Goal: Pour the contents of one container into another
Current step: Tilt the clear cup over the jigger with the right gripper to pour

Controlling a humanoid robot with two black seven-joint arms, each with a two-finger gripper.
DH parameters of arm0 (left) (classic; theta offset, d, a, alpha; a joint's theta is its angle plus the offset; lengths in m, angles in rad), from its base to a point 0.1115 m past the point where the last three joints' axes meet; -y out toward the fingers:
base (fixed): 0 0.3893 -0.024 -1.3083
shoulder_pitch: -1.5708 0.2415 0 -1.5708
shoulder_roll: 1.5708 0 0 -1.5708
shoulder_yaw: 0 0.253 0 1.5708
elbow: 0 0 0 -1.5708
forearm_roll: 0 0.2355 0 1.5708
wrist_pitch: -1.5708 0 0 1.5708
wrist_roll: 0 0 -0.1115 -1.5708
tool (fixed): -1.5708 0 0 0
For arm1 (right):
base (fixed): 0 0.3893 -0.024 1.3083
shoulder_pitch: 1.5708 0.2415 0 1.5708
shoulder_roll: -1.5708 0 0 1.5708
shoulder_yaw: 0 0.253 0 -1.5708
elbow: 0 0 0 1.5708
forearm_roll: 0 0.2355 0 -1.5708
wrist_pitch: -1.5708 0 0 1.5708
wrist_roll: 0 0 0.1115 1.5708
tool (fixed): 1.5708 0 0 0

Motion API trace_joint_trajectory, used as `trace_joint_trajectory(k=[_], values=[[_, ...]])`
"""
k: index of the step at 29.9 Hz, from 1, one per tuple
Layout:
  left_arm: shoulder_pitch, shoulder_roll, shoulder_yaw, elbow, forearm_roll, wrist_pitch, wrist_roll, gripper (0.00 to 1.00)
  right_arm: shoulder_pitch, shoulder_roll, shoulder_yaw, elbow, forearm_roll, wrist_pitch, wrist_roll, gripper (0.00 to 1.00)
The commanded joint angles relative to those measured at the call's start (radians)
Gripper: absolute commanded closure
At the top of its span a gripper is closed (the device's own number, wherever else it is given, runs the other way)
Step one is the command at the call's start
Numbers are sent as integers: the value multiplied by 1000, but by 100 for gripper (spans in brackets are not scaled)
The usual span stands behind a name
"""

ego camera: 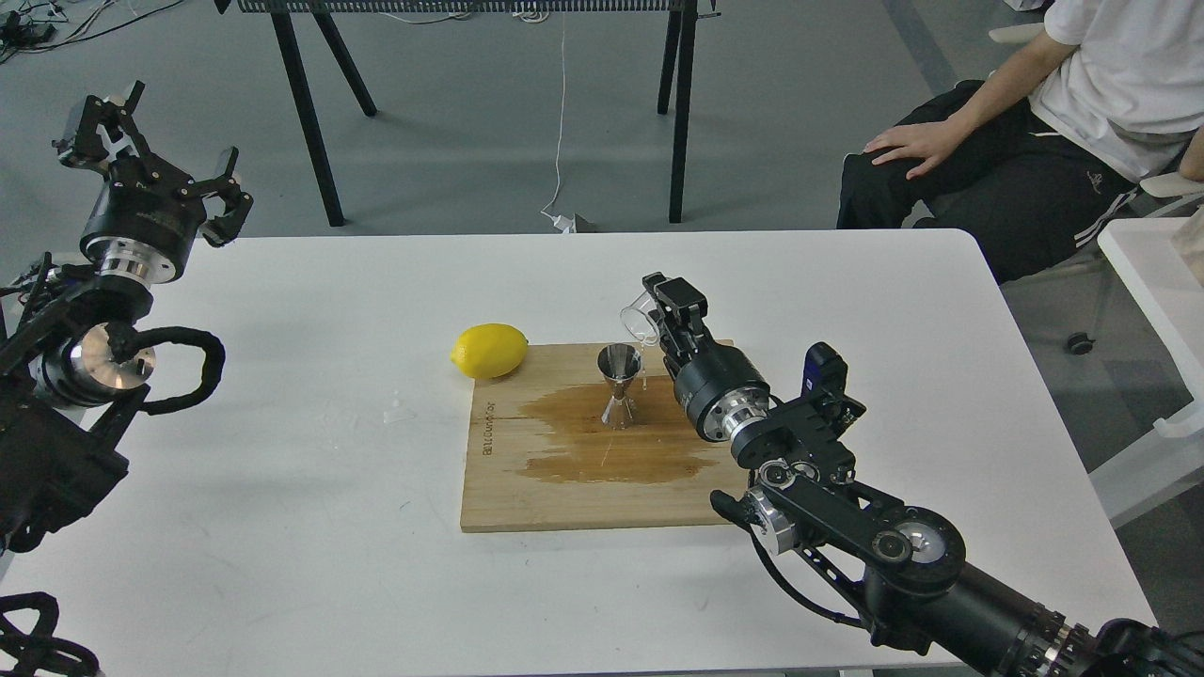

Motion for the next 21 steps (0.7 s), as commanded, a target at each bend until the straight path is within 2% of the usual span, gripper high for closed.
trace_joint_trajectory(k=[1, 21], values=[[9, 1, -1, 0, 0, 0, -1, 0, 2, 0, -6, 0, 0, -2, 1, 67], [10, 10, -3, -1, -2, -1, -1, 0, 44, 0, -56, -31, 0, -20, 12, 67]])
